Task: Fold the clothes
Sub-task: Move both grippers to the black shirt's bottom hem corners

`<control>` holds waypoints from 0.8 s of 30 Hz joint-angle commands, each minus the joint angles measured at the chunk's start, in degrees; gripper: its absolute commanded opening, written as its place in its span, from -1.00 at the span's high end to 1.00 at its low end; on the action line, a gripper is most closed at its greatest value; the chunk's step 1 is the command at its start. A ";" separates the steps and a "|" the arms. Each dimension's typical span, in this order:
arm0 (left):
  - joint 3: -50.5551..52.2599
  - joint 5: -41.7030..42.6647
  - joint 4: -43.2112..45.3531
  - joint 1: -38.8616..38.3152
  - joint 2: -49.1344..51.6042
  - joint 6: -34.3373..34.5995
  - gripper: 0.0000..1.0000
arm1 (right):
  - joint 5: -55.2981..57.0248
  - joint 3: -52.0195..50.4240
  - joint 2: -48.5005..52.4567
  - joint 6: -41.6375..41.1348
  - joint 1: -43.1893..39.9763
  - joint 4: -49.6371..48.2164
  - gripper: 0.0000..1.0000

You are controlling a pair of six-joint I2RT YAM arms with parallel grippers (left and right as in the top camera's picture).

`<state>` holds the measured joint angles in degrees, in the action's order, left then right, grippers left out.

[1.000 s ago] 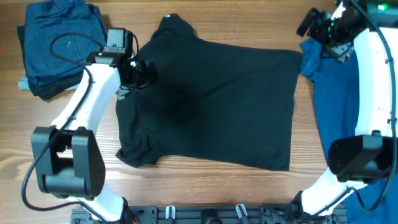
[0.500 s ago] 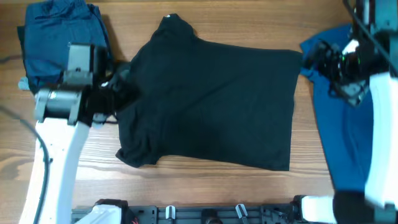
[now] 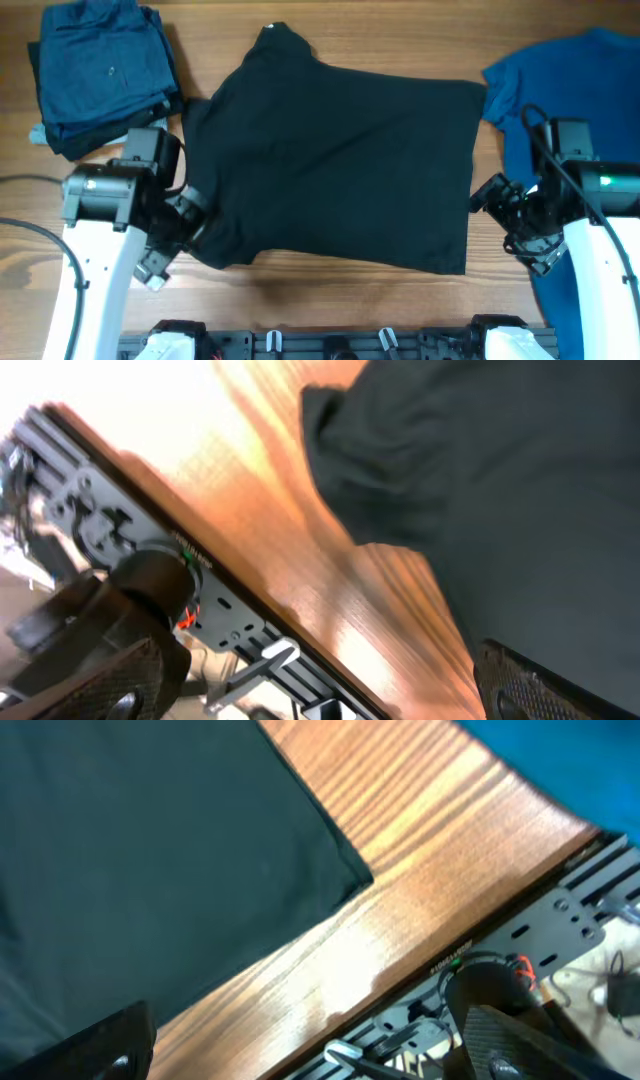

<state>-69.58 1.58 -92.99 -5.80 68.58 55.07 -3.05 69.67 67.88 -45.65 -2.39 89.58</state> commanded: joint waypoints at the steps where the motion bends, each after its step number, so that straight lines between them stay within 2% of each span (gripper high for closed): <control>1: 8.52 1.70 1.92 -0.20 -1.38 11.15 -0.99 | -1.53 -3.48 -0.59 -2.93 0.20 -1.05 -0.99; 5: 18.49 8.04 12.44 -0.20 -1.33 11.87 -1.00 | -1.79 -5.66 -0.59 -4.61 0.20 -2.54 -0.99; 15: 30.97 7.78 29.59 -0.20 2.78 11.87 -0.99 | -3.15 -12.41 -0.59 -6.29 0.20 -6.88 -0.99; 19: 31.12 7.74 32.28 -0.20 6.64 11.85 -0.95 | -3.48 -17.59 -0.59 -6.97 0.20 -9.75 -0.99; 24: 31.12 5.68 34.18 -0.20 11.23 11.80 -0.87 | -3.50 -18.80 -0.59 -6.99 0.20 -10.01 -0.99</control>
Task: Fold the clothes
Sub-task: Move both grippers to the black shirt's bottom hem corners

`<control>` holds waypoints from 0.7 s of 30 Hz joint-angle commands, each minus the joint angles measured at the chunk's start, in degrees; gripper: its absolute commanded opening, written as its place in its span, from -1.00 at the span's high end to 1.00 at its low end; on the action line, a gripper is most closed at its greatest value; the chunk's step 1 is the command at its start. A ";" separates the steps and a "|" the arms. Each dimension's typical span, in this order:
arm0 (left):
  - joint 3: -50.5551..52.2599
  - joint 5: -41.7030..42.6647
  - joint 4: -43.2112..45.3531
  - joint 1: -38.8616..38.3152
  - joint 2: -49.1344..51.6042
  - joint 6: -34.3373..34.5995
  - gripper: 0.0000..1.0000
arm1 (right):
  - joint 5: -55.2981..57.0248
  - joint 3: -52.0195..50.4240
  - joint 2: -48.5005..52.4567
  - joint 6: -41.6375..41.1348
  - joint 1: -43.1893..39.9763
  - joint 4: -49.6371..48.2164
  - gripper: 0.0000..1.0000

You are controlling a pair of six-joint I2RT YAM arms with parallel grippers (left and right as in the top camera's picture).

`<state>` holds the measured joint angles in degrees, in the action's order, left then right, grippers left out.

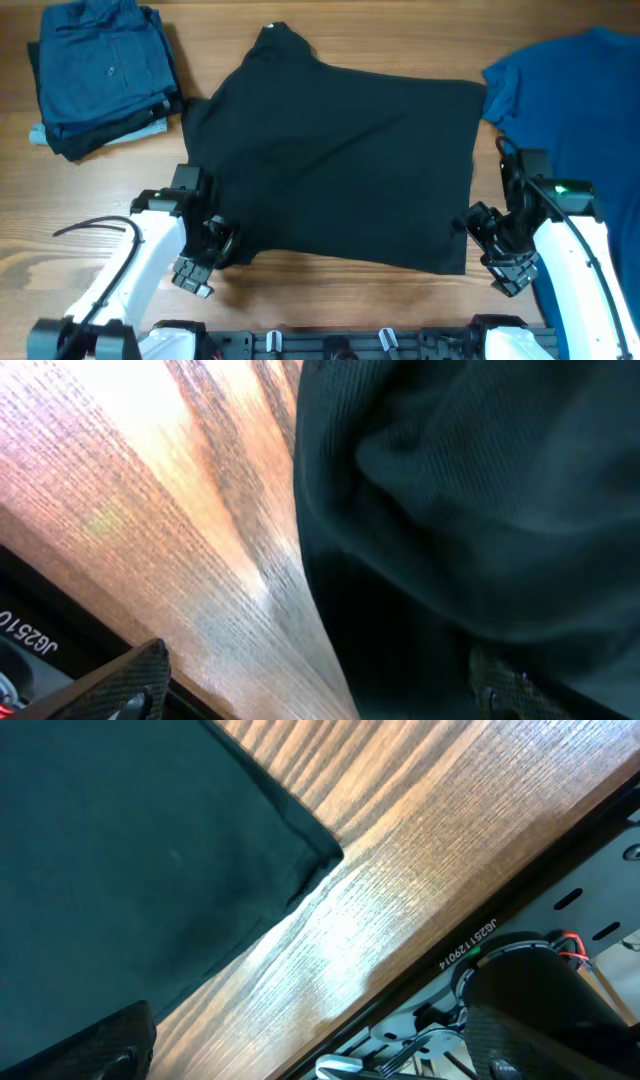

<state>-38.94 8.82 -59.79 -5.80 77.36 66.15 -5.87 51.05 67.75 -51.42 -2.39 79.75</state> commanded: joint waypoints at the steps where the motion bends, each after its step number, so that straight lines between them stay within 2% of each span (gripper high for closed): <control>1: 0.48 -1.62 1.42 -0.20 2.99 0.76 -0.81 | -0.70 -0.17 -0.46 -1.20 0.20 -0.04 -0.99; 3: 0.48 -2.10 2.01 -0.20 3.43 0.79 -0.48 | -0.92 -0.17 -0.46 -1.14 0.20 0.26 -0.99; 5: 0.48 -2.49 1.95 -0.20 3.43 0.76 -0.37 | -1.36 -0.17 -0.46 -1.05 0.20 0.42 -1.00; 15: 7.78 -0.72 9.70 -0.20 3.43 0.81 -0.36 | -2.14 -0.17 -0.46 -1.09 0.20 0.42 -0.99; 17: 8.20 -0.74 10.99 -0.20 3.43 0.79 -0.30 | -2.14 -0.17 -0.46 -1.29 0.20 0.15 -0.99; 21: 8.20 -0.76 12.63 -0.20 3.43 0.79 -0.03 | -1.90 -0.20 -0.46 -2.80 0.20 -0.50 -0.99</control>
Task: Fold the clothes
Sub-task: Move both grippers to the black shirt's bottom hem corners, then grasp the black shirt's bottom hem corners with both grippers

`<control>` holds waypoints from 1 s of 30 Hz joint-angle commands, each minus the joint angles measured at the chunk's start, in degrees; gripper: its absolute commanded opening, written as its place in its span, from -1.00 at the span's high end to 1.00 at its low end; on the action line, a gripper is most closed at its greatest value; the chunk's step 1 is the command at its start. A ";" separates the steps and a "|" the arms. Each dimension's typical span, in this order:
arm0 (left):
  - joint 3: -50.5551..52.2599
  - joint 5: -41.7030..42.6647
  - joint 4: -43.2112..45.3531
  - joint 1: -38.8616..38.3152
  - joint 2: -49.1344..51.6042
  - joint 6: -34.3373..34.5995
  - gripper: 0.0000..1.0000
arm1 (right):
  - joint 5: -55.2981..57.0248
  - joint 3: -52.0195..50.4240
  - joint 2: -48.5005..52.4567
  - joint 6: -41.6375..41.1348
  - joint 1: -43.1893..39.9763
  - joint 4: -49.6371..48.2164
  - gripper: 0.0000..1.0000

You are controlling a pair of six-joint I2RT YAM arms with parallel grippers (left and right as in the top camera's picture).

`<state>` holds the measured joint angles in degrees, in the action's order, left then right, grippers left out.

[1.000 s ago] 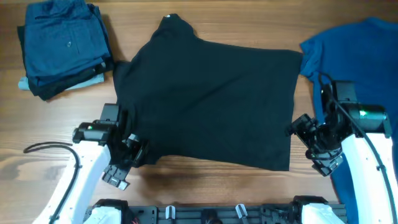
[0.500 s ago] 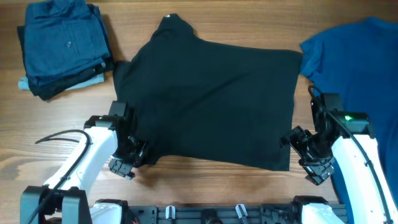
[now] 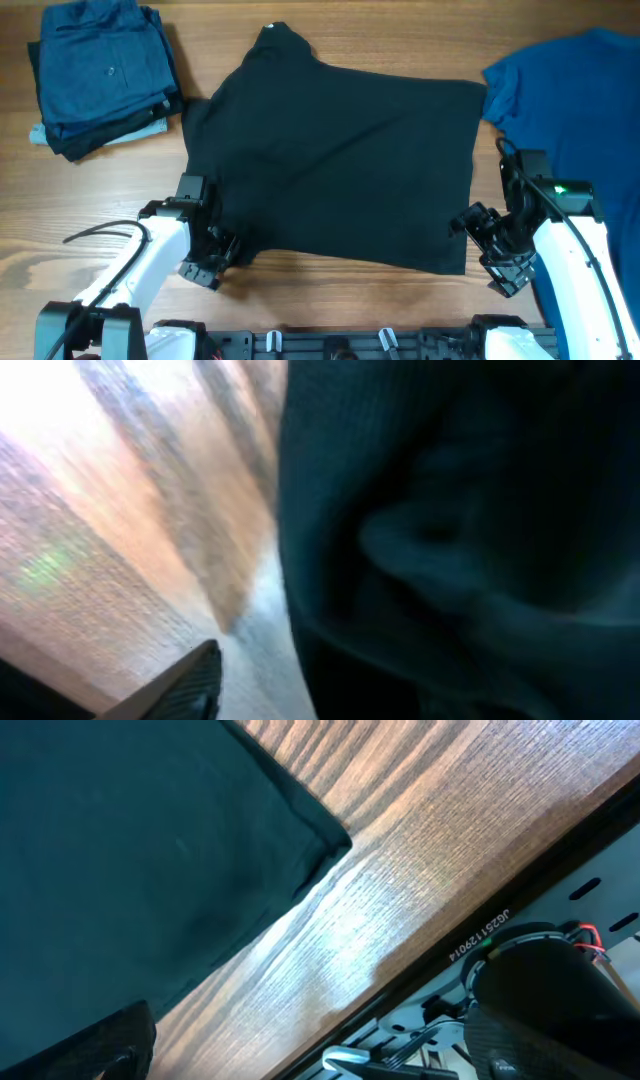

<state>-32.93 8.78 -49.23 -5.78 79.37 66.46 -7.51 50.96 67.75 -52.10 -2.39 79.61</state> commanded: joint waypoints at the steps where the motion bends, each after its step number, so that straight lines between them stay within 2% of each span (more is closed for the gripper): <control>1: 2.19 -0.72 2.38 -0.22 1.42 0.46 0.02 | -0.28 -0.24 -0.46 -2.12 0.20 -0.72 -0.99; 5: 2.19 -1.33 2.54 -0.22 1.42 0.46 0.24 | -0.46 -2.36 0.17 -2.73 0.20 -2.71 -0.99; 8: 2.19 -1.33 2.58 -0.22 1.42 0.48 0.50 | -0.55 -5.22 1.64 -6.21 0.20 -3.58 -1.00; 10: 2.19 -1.33 2.56 -0.22 1.42 0.46 0.58 | -1.70 -7.26 3.10 -6.54 0.20 -4.87 -1.00; 12: 2.19 -1.33 2.56 -0.22 1.42 0.46 0.54 | -3.19 -8.87 4.96 -6.56 0.20 -6.73 -0.99; 17: 2.19 -1.33 2.56 -0.22 1.42 0.44 0.73 | -3.54 -9.38 9.05 -6.38 0.20 -7.85 -0.99; 24: 2.19 -1.31 2.14 -0.22 1.42 0.20 0.77 | -5.29 -13.00 11.85 -8.68 1.97 -13.27 -0.99; 30: 2.19 -1.31 1.68 -0.22 1.42 0.02 0.79 | -5.29 -18.01 11.98 -12.66 2.19 -19.10 -0.84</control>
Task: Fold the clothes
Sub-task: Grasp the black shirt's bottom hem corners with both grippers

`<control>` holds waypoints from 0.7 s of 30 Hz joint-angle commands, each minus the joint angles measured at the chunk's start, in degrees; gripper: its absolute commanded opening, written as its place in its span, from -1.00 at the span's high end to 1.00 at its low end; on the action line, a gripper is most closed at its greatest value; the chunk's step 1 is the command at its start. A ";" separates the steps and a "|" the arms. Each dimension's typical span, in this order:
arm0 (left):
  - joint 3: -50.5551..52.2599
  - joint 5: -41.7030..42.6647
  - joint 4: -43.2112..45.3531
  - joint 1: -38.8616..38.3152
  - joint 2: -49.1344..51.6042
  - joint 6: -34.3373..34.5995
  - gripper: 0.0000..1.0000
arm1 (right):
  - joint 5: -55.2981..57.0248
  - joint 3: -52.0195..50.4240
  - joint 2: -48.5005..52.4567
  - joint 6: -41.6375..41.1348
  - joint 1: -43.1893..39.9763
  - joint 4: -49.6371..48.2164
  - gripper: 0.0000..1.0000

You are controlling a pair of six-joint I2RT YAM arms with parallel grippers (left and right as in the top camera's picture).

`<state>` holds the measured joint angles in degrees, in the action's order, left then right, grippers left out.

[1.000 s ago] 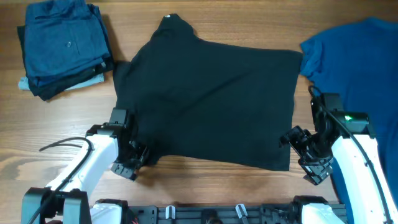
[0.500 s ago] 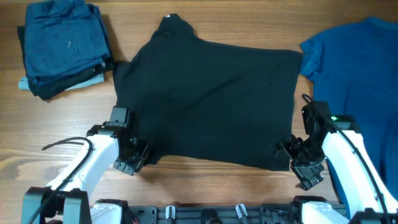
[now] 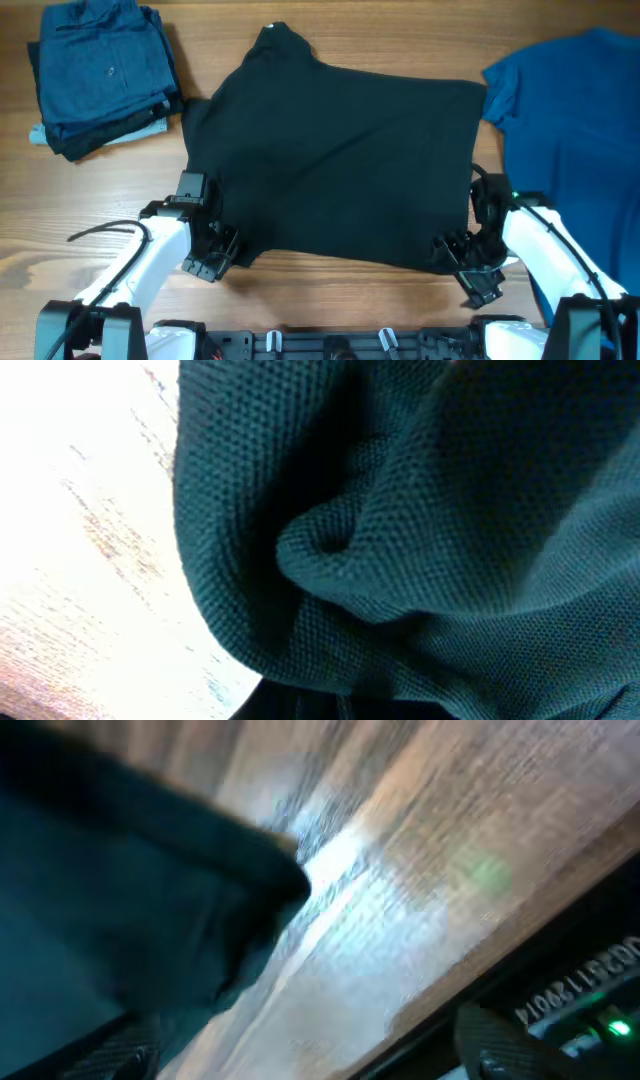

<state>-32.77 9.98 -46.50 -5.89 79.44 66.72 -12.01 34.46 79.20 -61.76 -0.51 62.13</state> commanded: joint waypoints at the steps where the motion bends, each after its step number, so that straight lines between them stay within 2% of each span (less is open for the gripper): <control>1: 2.03 -2.51 -1.05 -0.11 1.36 -0.24 0.81 | -0.70 -1.75 0.52 -2.97 0.28 -2.51 -0.81; 3: 2.03 -2.51 -1.05 -0.11 1.36 -0.24 0.84 | -0.70 -2.27 0.52 -2.95 0.31 -3.91 -0.69; 5: 2.03 -2.51 -1.05 -0.11 1.36 -0.24 0.78 | -0.50 -3.19 0.52 -2.93 0.31 -6.25 -0.57; 12: 2.03 -2.51 -1.31 -0.11 1.36 -0.46 0.84 | 2.01 -4.33 0.52 -2.91 0.31 -12.09 -0.56; 13: 2.03 -2.51 -1.29 -0.11 1.36 -0.48 0.86 | 2.43 -4.33 0.52 -2.91 0.28 -12.22 -0.50; 15: 2.03 -2.51 -1.31 -0.11 1.36 -0.46 0.92 | 3.02 -4.33 0.52 -2.93 0.28 -12.20 -0.25; 16: 2.03 -2.51 -1.31 -0.11 1.36 -0.46 0.92 | 3.65 -4.33 0.52 -2.93 0.28 -12.22 -0.25; 17: 2.03 -2.51 -1.33 -0.11 1.36 -0.48 0.92 | 4.44 -4.33 0.52 -2.97 0.28 -12.22 -0.14; 18: 2.03 -2.49 -1.49 -0.11 1.36 -0.46 0.92 | 4.72 -4.33 0.52 -3.13 0.31 -12.22 0.08; 19: 2.03 -2.51 -1.60 -0.11 1.36 -0.46 0.92 | 4.70 -4.33 0.52 -3.45 0.31 -12.22 0.38; 20: 2.03 -2.49 -1.75 -0.11 1.36 -0.46 0.92 | 4.72 -4.33 0.52 -4.33 0.31 -12.17 0.58; 21: 2.03 -2.49 -1.95 -0.11 1.33 -0.46 0.92 | 4.72 -4.33 0.52 -4.50 0.28 -12.24 0.91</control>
<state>-32.77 9.93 -47.33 -5.89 79.46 66.54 -13.28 31.48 79.07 -64.29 -0.30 49.47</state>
